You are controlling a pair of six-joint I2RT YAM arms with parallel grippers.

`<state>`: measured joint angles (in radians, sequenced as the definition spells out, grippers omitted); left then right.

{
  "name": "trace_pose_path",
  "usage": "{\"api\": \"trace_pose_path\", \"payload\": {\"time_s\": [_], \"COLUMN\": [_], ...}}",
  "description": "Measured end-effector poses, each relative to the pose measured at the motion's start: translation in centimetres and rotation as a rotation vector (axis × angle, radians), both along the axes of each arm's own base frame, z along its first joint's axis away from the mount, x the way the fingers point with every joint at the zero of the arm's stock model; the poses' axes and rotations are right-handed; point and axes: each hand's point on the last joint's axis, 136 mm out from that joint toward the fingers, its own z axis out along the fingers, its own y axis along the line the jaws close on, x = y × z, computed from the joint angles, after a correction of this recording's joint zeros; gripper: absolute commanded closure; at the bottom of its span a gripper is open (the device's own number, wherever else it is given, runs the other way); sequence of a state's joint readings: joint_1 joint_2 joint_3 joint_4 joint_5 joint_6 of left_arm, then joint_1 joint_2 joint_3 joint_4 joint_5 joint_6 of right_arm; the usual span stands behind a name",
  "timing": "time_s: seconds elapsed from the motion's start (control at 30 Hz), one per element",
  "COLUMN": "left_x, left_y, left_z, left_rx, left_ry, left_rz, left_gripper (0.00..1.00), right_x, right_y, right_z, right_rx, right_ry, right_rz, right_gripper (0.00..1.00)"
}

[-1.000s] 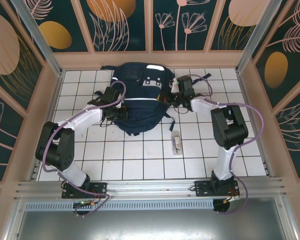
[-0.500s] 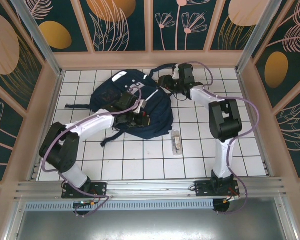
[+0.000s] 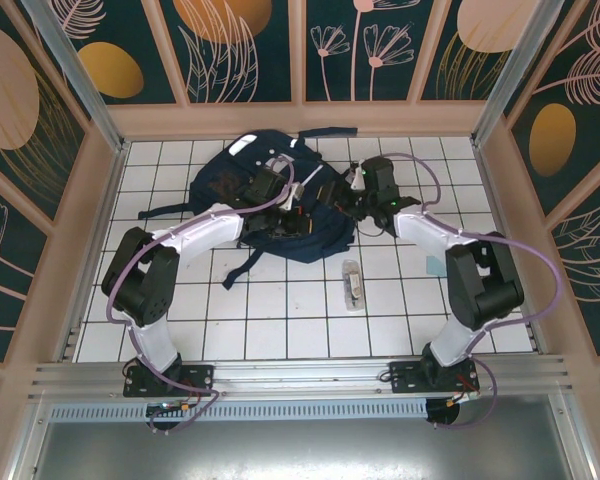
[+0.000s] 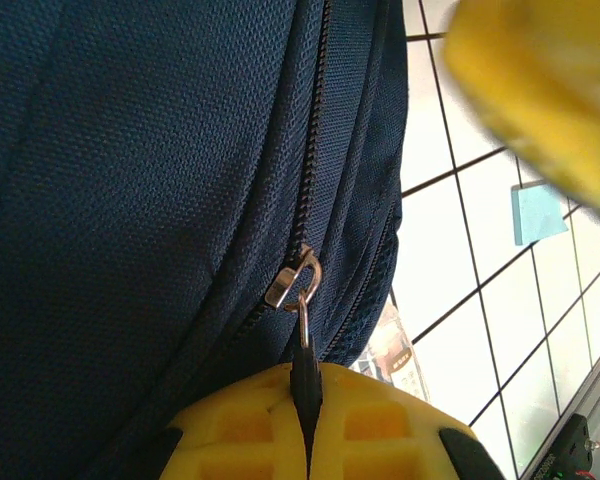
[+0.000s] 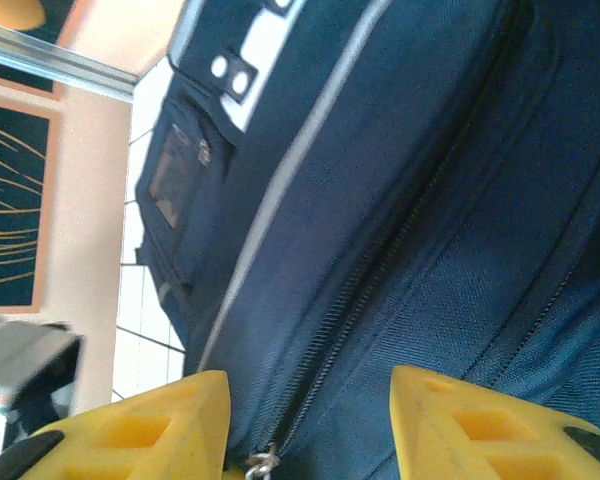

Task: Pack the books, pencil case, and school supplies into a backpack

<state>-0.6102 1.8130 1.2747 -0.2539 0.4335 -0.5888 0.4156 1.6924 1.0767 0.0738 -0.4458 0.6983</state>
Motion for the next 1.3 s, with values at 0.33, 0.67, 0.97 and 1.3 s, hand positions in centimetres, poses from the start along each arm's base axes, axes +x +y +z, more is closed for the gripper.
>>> {"api": "trace_pose_path", "payload": {"time_s": [0.33,0.67,0.97,1.3], "left_x": [0.5,0.2,-0.6,-0.2], "left_y": [1.5,5.6,10.5,13.8], "left_z": [-1.2,0.2,-1.4,-1.7], "left_rx": [0.054,0.134,0.261,0.210], "left_ry": [-0.020,-0.095,-0.078,-0.011], "left_rz": [0.056,0.071,0.094,0.195], "left_gripper": [1.00,1.00,1.00,1.00], "right_x": [1.3,2.0,3.6,3.4], "right_y": [3.6,2.8,-0.1,0.1], "right_z": [-3.1,-2.0,-2.9,-3.2], "right_rx": [0.065,0.070,0.014,-0.002], "right_ry": [0.064,0.024,0.004,0.007], "right_rz": [0.023,0.011,-0.071,-0.081], "right_gripper": [1.00,1.00,1.00,0.68]}}
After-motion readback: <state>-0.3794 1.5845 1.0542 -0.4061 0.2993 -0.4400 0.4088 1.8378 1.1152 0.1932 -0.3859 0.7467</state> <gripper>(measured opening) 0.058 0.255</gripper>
